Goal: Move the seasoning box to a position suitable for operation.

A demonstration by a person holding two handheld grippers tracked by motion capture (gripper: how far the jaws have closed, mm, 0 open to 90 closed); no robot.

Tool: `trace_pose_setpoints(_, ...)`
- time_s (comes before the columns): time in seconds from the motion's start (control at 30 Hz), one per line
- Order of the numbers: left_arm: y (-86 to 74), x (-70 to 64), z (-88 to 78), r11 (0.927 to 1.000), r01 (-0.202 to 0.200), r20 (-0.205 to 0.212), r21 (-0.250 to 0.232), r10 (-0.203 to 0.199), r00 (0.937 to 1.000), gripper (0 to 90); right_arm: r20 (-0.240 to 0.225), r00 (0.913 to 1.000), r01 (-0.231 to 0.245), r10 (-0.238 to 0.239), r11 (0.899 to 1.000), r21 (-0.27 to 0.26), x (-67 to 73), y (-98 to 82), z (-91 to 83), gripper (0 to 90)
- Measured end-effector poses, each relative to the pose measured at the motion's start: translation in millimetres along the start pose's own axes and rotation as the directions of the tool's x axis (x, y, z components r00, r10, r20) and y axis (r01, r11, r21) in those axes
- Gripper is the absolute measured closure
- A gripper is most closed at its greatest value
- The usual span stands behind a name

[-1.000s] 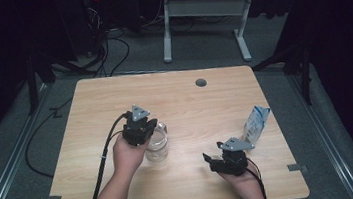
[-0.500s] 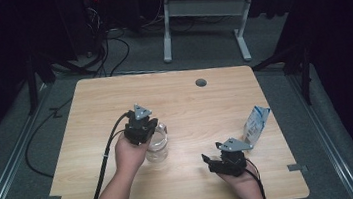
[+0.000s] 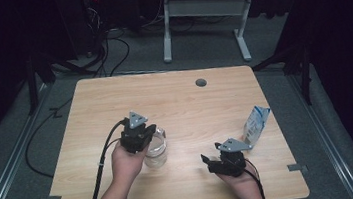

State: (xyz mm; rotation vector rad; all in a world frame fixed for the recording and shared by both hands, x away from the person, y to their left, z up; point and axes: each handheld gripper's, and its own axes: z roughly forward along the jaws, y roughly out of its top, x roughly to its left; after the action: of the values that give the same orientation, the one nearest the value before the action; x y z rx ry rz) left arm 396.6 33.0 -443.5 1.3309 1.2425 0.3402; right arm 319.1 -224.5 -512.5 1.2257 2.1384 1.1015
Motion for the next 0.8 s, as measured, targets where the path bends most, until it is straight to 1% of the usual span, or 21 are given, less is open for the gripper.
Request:
trace_pose_setpoints(0.1, -1.0, -0.8, -2.1, 1.0, -0.003, 0.003, 0.001, 0.003, 1.0, 90.0, 0.0, 1.0, 0.004, -0.004, 1.0, 0.002, 0.9, 0.2, 0.5, 29.8)
trace_pose_setpoints(0.23, -0.5, 1.0, 1.8, 0.9999, -0.008, -0.004, 0.009, 0.008, 1.0, 90.0, -0.002, 1.0, 0.007, -0.007, 1.0, 0.003, 1.7, 0.4, 1.0, 29.9)
trace_pose_setpoints(0.3, -0.1, 3.3, 5.6, 0.9999, -0.003, -0.008, 0.014, 0.003, 1.0, 90.0, -0.002, 1.0, 0.008, -0.008, 1.0, 0.0, 2.6, 0.7, 0.7, 29.9)
trace_pose_setpoints(0.37, -0.1, 4.1, 5.9, 0.9998, 0.001, -0.007, 0.019, -0.001, 1.0, 90.0, -0.002, 1.0, 0.008, -0.008, 1.0, -0.001, 2.5, 0.8, 0.7, 29.9)
trace_pose_setpoints(0.53, -2.1, 3.5, 0.4, 0.9997, 0.005, -0.001, 0.023, -0.005, 1.0, 90.0, -0.004, 1.0, 0.009, -0.009, 1.0, 0.002, 2.1, 0.7, 0.7, 29.9)
trace_pose_setpoints(0.57, -3.3, 3.9, -4.5, 0.9996, 0.009, 0.003, 0.026, -0.009, 1.0, 90.0, -0.004, 1.0, 0.008, -0.008, 1.0, 0.0, 2.2, 0.7, 0.5, 30.0)
trace_pose_setpoints(0.63, -4.5, 3.7, -9.4, 0.9999, 0.008, 0.003, 0.014, -0.008, 1.0, 90.0, -0.005, 1.0, 0.007, -0.007, 1.0, -0.001, 2.2, 0.8, 0.4, 30.1)
trace_pose_setpoints(0.73, 1.8, 5.6, -21.6, 0.9987, 0.016, 0.012, -0.049, -0.015, 0.9998, 90.0, -0.003, 1.0, 0.009, -0.009, 1.0, 0.001, 2.8, 0.7, 1.0, 30.7)
trace_pose_setpoints(0.8, 7.3, 9.6, -33.0, 0.9956, 0.007, 0.015, -0.093, -0.005, 0.9999, 90.0, -0.006, 0.9999, 0.01, -0.01, 1.0, 0.001, 3.3, 0.7, 1.1, 31.0)
